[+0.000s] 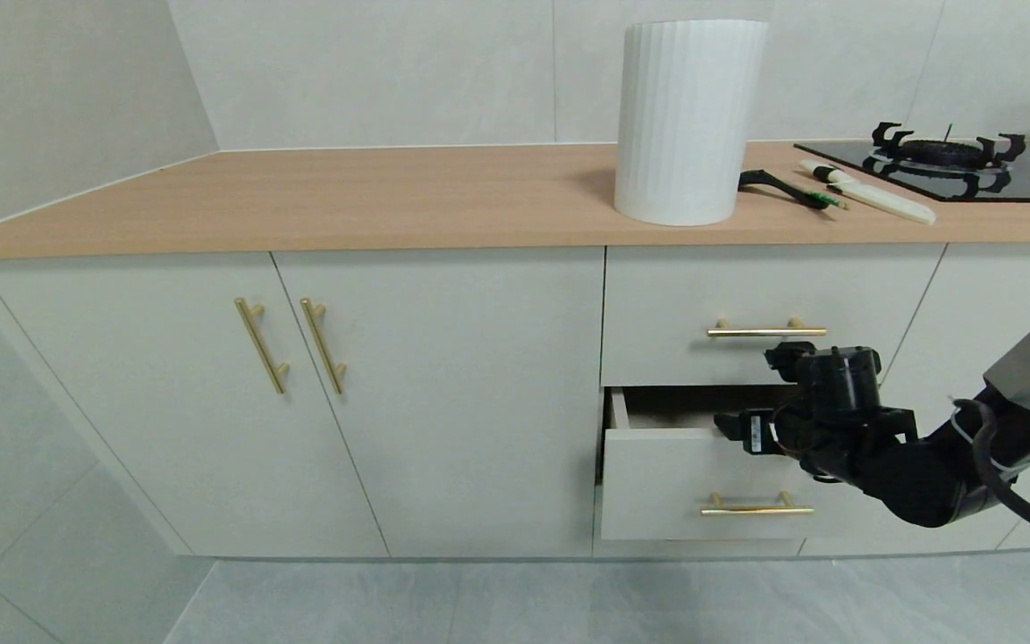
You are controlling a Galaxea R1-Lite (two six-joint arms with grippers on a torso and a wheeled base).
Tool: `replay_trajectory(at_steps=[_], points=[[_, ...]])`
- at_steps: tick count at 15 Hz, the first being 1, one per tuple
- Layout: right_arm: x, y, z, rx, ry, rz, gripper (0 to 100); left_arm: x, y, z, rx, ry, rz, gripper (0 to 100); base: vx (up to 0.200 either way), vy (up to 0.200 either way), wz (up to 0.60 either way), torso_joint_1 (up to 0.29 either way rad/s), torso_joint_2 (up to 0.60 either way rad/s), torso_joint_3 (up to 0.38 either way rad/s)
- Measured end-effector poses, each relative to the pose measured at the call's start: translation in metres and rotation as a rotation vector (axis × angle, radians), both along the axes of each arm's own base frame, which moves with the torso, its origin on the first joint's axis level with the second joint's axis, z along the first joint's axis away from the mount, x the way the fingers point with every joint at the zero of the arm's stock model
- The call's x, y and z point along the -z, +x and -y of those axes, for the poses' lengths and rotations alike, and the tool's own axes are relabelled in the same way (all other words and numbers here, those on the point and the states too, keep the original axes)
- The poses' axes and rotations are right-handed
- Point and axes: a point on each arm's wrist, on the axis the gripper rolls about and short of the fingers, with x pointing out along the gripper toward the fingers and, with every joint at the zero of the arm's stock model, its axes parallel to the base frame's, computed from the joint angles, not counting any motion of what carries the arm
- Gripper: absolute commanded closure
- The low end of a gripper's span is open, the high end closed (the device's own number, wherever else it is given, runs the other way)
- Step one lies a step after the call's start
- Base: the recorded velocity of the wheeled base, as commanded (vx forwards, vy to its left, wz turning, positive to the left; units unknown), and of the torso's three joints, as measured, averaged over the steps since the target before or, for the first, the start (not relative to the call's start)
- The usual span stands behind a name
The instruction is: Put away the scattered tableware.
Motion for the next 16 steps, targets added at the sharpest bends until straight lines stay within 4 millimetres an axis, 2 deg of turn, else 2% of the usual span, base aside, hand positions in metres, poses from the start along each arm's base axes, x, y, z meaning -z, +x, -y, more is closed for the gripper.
replay_trajectory(at_steps=[11, 16], points=[[-0.017, -0.031, 0.005, -0.082, -0.015, -0.27, 0, 0.0, 0.0, 0.0, 0.0, 0.0, 0.0, 0, 0.0, 0.0, 0.0, 0.0, 0.0, 0.0], [-0.022, -0.048, 0.008, -0.15, -0.103, -0.405, 0, 0.0, 0.0, 0.0, 0.0, 0.0, 0.0, 0, 0.0, 0.0, 0.0, 0.0, 0.0, 0.0]])
